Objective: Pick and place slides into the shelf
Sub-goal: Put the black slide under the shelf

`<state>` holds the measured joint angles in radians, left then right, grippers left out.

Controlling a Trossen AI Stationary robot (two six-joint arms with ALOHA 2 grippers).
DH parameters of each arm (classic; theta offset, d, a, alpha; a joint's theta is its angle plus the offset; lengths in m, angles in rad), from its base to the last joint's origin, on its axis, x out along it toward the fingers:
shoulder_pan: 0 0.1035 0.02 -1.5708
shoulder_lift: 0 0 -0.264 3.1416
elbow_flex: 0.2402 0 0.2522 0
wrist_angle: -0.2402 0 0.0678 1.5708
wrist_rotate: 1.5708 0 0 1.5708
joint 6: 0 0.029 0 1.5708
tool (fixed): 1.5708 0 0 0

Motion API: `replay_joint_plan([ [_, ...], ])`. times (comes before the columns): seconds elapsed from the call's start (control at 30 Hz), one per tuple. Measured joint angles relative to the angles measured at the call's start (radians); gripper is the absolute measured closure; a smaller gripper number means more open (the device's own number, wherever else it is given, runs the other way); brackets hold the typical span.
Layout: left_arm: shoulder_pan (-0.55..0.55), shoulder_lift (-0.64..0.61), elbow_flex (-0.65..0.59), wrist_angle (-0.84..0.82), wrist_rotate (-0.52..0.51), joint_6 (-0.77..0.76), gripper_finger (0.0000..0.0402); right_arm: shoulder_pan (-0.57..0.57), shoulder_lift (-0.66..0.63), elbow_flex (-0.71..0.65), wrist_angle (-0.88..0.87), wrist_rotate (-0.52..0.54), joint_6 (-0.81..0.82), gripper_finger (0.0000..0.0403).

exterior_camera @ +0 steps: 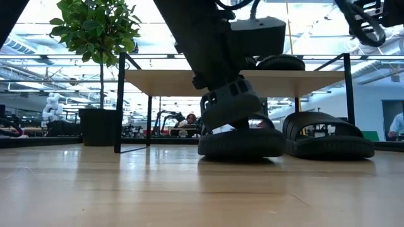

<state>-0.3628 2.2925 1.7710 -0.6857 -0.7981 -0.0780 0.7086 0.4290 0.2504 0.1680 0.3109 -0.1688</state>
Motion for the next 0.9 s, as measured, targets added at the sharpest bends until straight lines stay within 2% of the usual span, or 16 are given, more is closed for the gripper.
replay_joint_plan([
  [0.13,-0.006,0.0,0.0,0.006,0.002,-0.031,0.0163,0.0,0.0,0.0,0.0,0.0,0.0,0.0403],
  [0.4,-0.004,-0.001,0.0,0.009,0.011,-0.073,0.0074,0.0,0.0,0.0,0.0,0.0,0.0,0.0403],
  [0.63,-0.039,-0.001,0.013,0.004,-0.028,0.053,0.0019,0.0,0.0,0.0,0.0,0.0,0.0,0.0403],
  [0.8,-0.084,-0.001,0.107,-0.049,-0.037,0.107,0.001,0.0,0.0,0.0,-0.001,0.0,0.0,0.0403],
  [0.9,-0.117,-0.002,0.213,-0.162,-0.044,0.096,0.0009,0.0,0.0,0.0,-0.005,-0.002,0.0,0.0403],
])
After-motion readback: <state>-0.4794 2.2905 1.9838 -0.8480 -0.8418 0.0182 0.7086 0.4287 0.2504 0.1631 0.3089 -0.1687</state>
